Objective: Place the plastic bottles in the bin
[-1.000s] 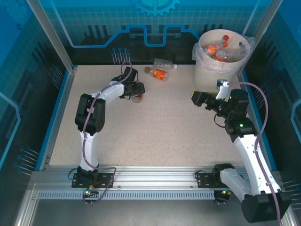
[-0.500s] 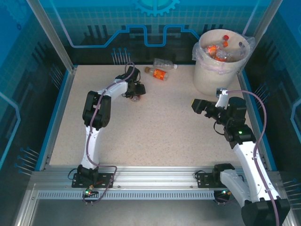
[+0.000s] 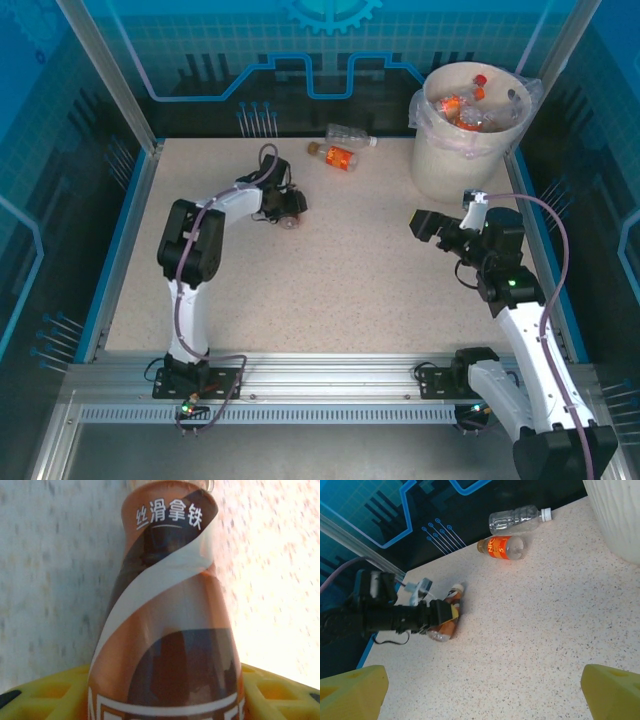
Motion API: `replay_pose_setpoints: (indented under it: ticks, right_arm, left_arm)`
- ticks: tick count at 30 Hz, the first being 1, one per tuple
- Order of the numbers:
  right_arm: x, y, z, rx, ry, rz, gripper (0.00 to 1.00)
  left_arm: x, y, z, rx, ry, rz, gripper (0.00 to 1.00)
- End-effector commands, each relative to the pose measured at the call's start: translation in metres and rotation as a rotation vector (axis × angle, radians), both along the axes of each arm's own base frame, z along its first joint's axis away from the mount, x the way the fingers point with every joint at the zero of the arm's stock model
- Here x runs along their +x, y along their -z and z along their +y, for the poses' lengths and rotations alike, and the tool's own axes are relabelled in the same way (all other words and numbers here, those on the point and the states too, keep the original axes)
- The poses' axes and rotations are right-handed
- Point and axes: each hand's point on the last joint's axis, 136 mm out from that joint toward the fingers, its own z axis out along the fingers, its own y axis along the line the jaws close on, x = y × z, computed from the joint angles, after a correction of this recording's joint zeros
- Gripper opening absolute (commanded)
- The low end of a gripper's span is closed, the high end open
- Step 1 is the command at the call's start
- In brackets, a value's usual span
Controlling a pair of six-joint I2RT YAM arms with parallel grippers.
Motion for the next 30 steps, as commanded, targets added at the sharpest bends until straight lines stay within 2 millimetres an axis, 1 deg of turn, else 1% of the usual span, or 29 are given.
replay_pose_setpoints:
  ticks: [1,4,7,10,13,16,20,23,25,27,28,29,30]
  right_arm:
    - [0.003,0.010,0.001,0.028,0.015,0.061,1.00]
    - [0.007,0.014,0.005,0.046,0.000,0.086,1.00]
    - [0.009,0.011,0.012,0.075,-0.032,0.080,1.00]
    - [0.010,0.007,0.018,0.086,-0.064,0.071,1.00]
    - [0.009,0.003,0.024,0.085,-0.103,0.070,1.00]
    - [0.007,-0.006,0.033,0.095,-0.151,0.047,1.00]
    - [0.003,-0.021,0.045,0.110,-0.204,0.000,1.00]
    - [-0.002,-0.037,0.055,0.126,-0.259,-0.045,1.00]
    - [-0.007,-0.049,0.063,0.132,-0.308,-0.081,1.00]
    - [-0.015,-0.060,0.073,0.128,-0.365,-0.115,1.00]
    - [-0.019,-0.061,0.078,0.122,-0.394,-0.123,1.00]
    - [-0.024,-0.077,0.083,0.118,-0.423,-0.164,1.00]
    - [-0.028,-0.082,0.087,0.115,-0.444,-0.179,1.00]
  left_arm:
    - [-0.004,-0.054,-0.023,-0.172,0.004,-0.150,0.50]
    - [-0.025,-0.073,-0.034,-0.202,0.024,-0.213,0.49]
    - [-0.049,-0.092,-0.052,-0.213,0.077,-0.278,0.49]
    - [-0.070,-0.114,-0.079,-0.210,0.190,-0.366,0.48]
    - [-0.095,-0.137,-0.113,-0.206,0.339,-0.443,0.48]
    - [-0.120,-0.163,-0.146,-0.249,0.465,-0.526,0.48]
    - [-0.142,-0.189,-0.177,-0.337,0.562,-0.604,0.48]
    - [-0.156,-0.208,-0.193,-0.399,0.626,-0.650,0.48]
    - [-0.164,-0.220,-0.199,-0.435,0.662,-0.681,0.48]
    - [-0.171,-0.231,-0.203,-0.461,0.693,-0.714,0.48]
    - [-0.175,-0.237,-0.204,-0.475,0.708,-0.727,0.48]
    - [-0.179,-0.245,-0.204,-0.493,0.723,-0.745,0.48]
    - [-0.183,-0.249,-0.204,-0.508,0.736,-0.756,0.48]
